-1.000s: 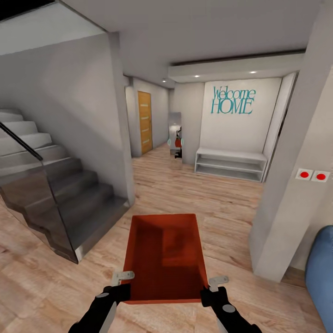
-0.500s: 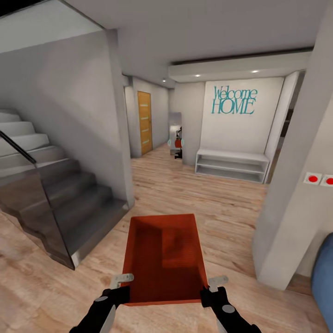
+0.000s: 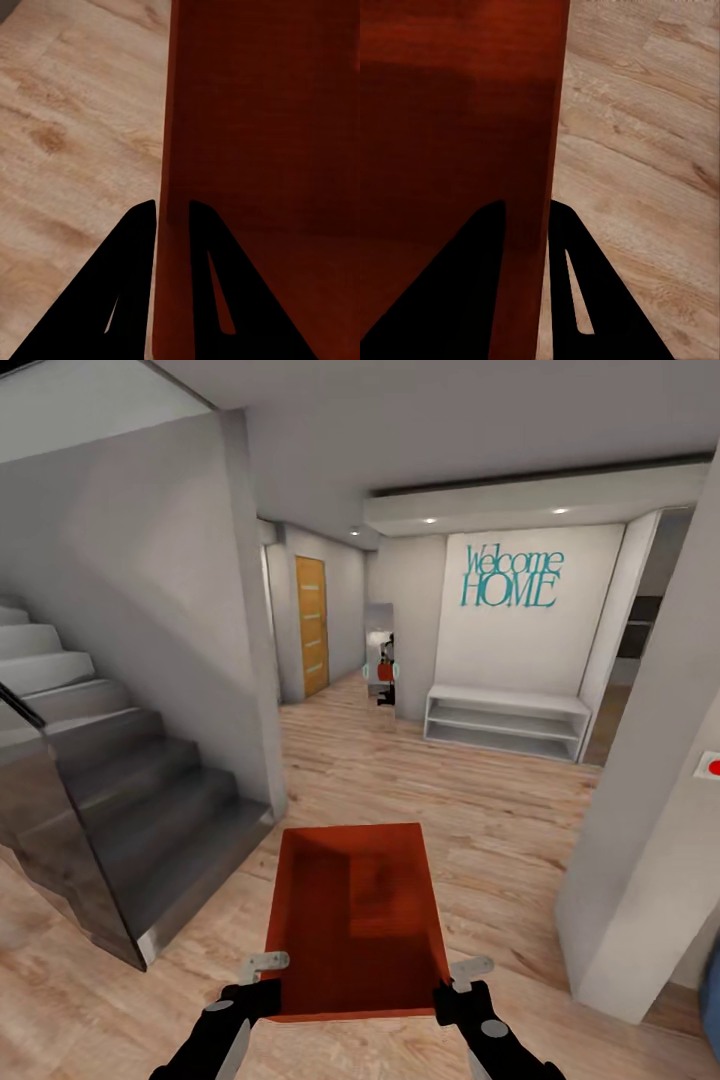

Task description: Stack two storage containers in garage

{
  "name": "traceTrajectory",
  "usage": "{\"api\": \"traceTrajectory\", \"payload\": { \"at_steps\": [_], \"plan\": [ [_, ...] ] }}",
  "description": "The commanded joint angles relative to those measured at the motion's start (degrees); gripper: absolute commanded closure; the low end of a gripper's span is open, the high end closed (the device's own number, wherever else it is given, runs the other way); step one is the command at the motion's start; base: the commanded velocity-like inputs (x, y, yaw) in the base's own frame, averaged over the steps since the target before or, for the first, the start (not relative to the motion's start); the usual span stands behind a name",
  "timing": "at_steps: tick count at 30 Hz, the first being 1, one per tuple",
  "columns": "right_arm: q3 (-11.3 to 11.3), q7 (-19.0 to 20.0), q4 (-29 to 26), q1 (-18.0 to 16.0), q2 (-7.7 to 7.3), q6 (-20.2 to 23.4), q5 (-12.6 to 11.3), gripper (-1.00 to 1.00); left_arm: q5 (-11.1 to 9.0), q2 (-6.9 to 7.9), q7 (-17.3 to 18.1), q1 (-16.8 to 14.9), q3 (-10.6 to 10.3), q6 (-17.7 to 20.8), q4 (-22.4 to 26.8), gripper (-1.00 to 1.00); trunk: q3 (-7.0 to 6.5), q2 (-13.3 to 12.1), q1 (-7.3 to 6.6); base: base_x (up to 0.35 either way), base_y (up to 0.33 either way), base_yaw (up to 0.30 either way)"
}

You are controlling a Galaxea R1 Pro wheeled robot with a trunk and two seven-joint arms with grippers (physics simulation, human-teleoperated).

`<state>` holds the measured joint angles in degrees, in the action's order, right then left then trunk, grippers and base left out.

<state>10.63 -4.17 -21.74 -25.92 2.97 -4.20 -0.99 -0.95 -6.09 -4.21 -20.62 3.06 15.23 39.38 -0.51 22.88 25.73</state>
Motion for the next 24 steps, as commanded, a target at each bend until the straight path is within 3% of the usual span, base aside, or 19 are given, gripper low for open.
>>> {"api": "traceTrajectory", "payload": {
  "at_steps": [1,24],
  "plan": [
    [-0.3,-0.2,0.2,-0.1,1.77,-0.1,-1.2,1.00,0.5,-0.06,-0.4,0.1,-1.1,-0.9,0.2,1.00,0.02,0.0,0.05,0.327,0.000,0.000],
    [-0.3,-0.2,0.2,-0.1,1.77,-0.1,-1.2,1.00,0.4,0.03,-0.4,0.1,-1.0,-0.9,0.2,1.00,0.02,0.0,0.05,0.327,-0.017,0.000]
  ]
}}
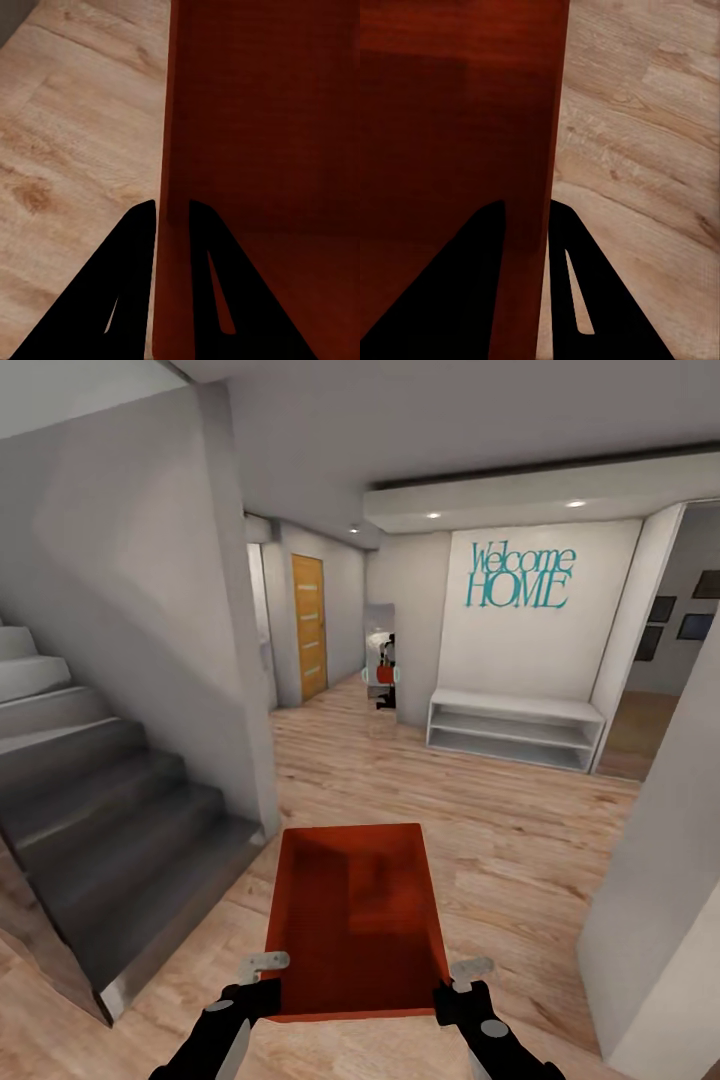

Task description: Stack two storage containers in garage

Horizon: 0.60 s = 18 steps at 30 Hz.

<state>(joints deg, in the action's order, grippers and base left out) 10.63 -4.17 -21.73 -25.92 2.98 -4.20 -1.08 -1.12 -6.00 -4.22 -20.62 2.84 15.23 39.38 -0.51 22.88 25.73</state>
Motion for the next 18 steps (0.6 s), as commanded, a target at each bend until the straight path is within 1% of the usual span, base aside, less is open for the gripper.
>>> {"api": "traceTrajectory", "payload": {
  "at_steps": [1,18],
  "plan": [
    [-0.3,-0.2,0.2,-0.1,1.77,-0.1,-1.1,1.00,0.6,-0.06,-0.4,0.1,-0.8,-0.9,0.2,1.00,0.02,0.0,0.05,0.327,-0.002,0.000],
    [-0.3,-0.2,0.2,-0.1,1.77,-0.1,-1.0,1.00,0.7,-0.14,-0.4,0.1,-0.8,-0.9,0.2,1.00,0.02,0.0,0.05,0.327,0.000,0.000]
  ]
}}
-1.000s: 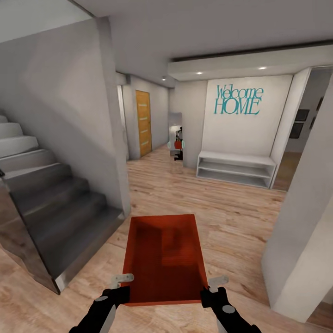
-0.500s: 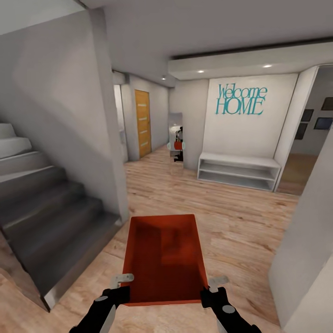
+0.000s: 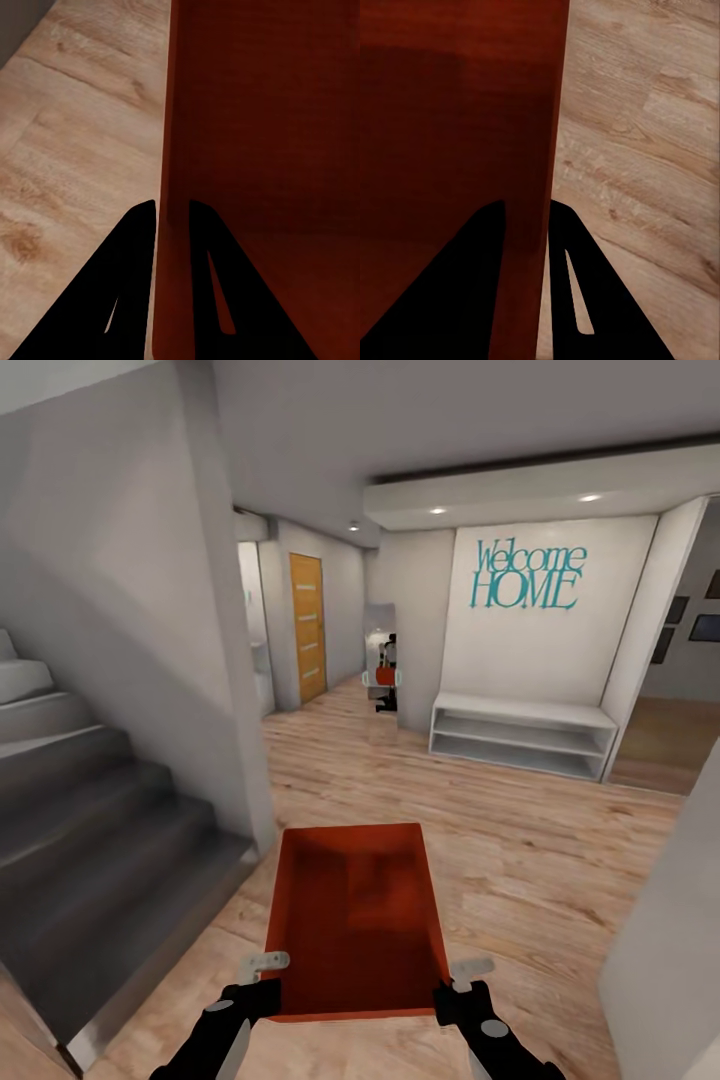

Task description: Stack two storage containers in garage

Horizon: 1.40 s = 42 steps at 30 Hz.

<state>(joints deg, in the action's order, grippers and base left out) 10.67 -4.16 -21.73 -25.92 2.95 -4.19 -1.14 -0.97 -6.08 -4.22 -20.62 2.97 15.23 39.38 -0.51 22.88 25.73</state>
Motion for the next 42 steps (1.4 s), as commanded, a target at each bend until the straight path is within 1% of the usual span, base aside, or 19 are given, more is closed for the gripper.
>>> {"api": "traceTrajectory", "payload": {
  "at_steps": [1,42],
  "plan": [
    [-0.3,-0.2,0.2,-0.1,1.80,-0.1,-1.0,1.00,0.5,-0.10,-0.4,0.1,-0.9,-0.9,0.2,1.00,0.02,0.0,0.05,0.327,0.000,0.000],
    [-0.3,-0.2,0.3,-0.1,1.85,-0.1,-1.0,1.00,0.5,0.03,-0.4,0.1,-0.8,-0.9,0.2,1.00,0.02,0.0,0.05,0.327,0.000,0.000]
  ]
}}
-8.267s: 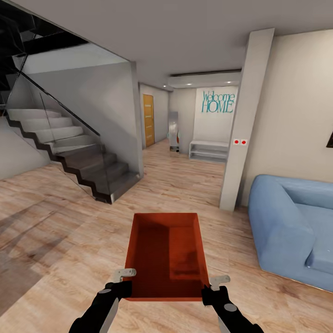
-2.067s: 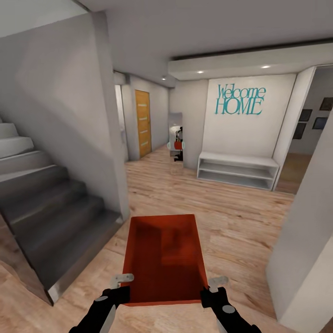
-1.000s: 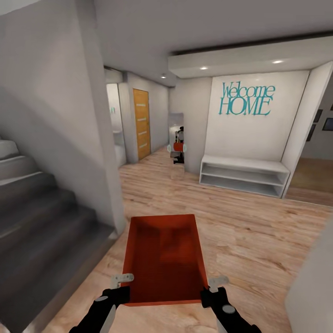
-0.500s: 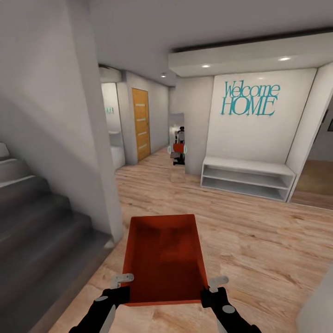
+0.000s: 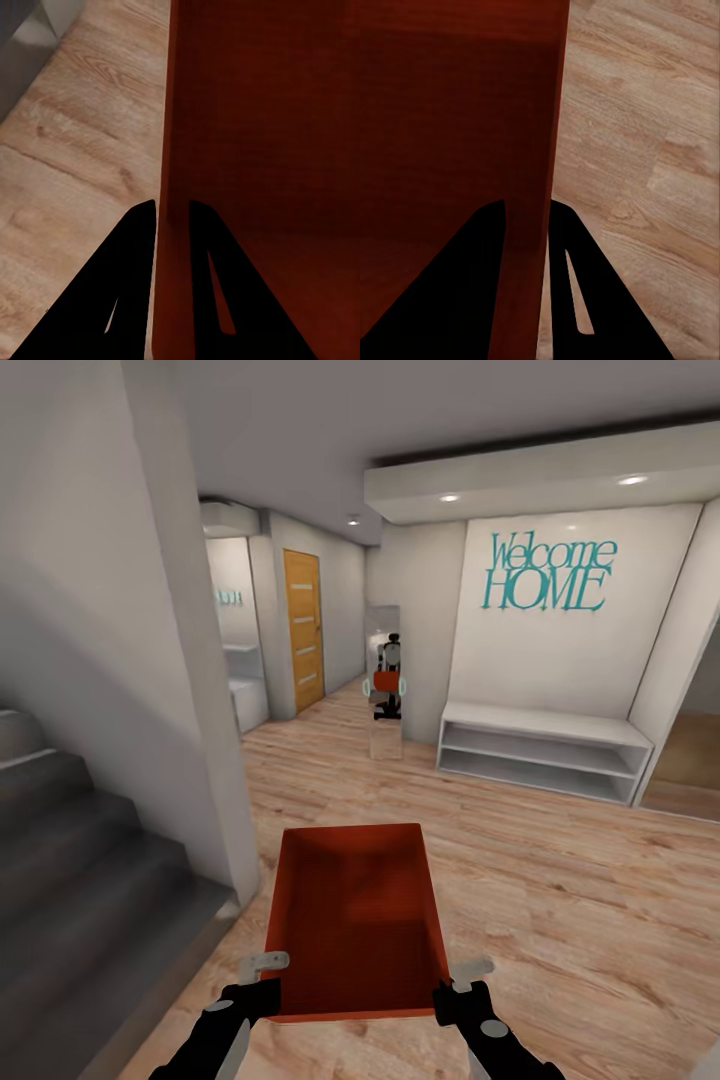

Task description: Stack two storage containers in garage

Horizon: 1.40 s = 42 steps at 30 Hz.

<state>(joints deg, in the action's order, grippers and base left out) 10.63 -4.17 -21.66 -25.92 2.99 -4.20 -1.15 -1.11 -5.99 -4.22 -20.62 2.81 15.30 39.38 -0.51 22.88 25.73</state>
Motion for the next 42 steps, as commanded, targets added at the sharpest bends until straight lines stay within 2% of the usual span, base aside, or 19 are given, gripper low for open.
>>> {"api": "traceTrajectory", "payload": {
  "at_steps": [1,36,42],
  "plan": [
    [-0.3,-0.2,0.2,-0.1,1.80,-0.1,-1.0,1.00,0.7,-0.07,-0.4,0.1,-0.7,-1.0,0.2,1.00,0.02,0.0,0.05,0.327,0.000,0.000],
    [-0.3,-0.1,0.2,-0.1,1.82,0.0,-1.1,1.00,0.7,-0.08,-0.8,0.1,-0.7,-1.1,0.2,1.00,0.02,0.0,0.05,0.327,0.000,0.000],
    [-0.2,-0.1,0.2,-0.1,1.83,0.1,-1.1,1.00,0.8,0.00,-0.8,0.1,-0.7,-1.1,0.2,1.00,0.02,0.0,0.05,0.327,0.000,-0.161]
  ]
}}
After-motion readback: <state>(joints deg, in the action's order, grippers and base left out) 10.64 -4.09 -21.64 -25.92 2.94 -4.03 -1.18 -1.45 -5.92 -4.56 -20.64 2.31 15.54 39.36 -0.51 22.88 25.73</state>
